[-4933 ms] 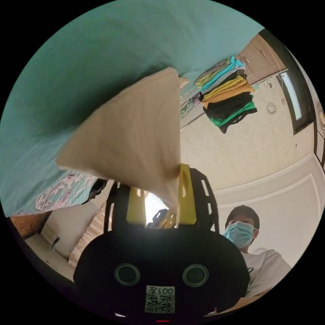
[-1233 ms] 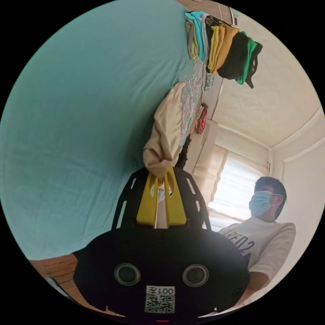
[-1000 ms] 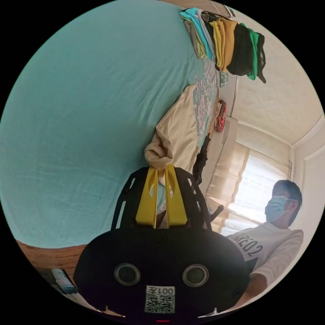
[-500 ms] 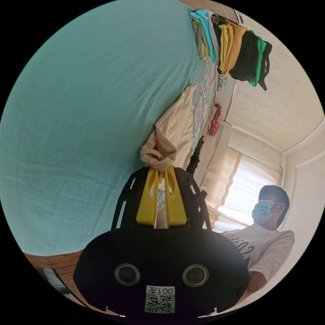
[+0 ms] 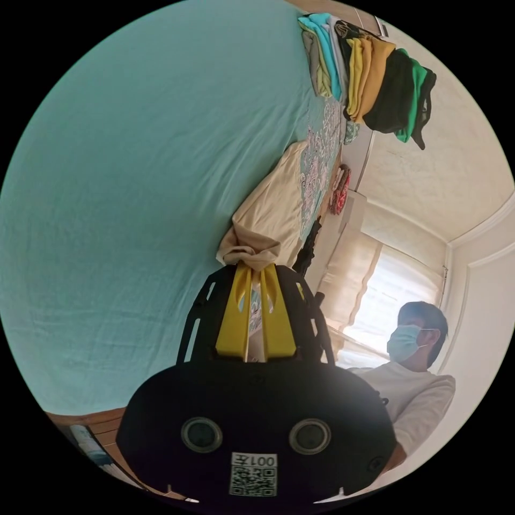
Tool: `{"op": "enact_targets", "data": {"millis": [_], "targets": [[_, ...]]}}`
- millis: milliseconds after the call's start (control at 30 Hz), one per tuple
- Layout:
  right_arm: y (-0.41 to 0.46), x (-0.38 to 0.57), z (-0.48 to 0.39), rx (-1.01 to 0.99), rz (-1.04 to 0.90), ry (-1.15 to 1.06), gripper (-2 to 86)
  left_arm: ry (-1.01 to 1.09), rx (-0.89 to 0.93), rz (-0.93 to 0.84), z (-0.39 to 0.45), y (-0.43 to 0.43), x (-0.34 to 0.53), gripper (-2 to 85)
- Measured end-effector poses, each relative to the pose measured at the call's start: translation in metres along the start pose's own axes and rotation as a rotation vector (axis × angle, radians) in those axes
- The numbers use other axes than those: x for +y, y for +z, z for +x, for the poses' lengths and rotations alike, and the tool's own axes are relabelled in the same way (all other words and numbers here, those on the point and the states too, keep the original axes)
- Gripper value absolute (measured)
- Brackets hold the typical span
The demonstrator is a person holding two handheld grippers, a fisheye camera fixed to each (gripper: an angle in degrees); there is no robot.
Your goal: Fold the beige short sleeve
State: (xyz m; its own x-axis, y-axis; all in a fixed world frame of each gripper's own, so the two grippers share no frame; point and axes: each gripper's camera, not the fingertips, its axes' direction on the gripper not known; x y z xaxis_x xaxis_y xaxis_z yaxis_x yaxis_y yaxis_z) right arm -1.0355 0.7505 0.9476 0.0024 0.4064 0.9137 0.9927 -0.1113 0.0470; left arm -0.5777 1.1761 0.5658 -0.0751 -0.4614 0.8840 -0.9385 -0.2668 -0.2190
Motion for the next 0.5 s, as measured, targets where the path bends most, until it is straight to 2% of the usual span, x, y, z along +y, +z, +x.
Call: {"op": "enact_targets", "data": {"millis": [67, 133, 333, 500], "targets": [[-0.005, 0.024, -0.011, 0.136, 0.02, -0.035, 10.8, 0.013, -0.019, -0.019, 0.0, -0.002, -0.005, -1.5], [0.0, 0.044, -0.018, 0.171, 0.038, -0.046, 11.4, 0.016, -0.026, -0.027, -0.001, -0.004, -0.008, -1.5], [0.048, 0.07, -0.021, 0.098, 0.172, 0.015, 11.2, -0.006, -0.011, -0.018, -0.012, -0.009, -0.011, -1.5], [0.059, 0.067, -0.002, -0.037, 0.402, 0.143, 3.9, 0.022, -0.025, -0.026, -0.013, -0.016, -0.008, -1.4]]}}
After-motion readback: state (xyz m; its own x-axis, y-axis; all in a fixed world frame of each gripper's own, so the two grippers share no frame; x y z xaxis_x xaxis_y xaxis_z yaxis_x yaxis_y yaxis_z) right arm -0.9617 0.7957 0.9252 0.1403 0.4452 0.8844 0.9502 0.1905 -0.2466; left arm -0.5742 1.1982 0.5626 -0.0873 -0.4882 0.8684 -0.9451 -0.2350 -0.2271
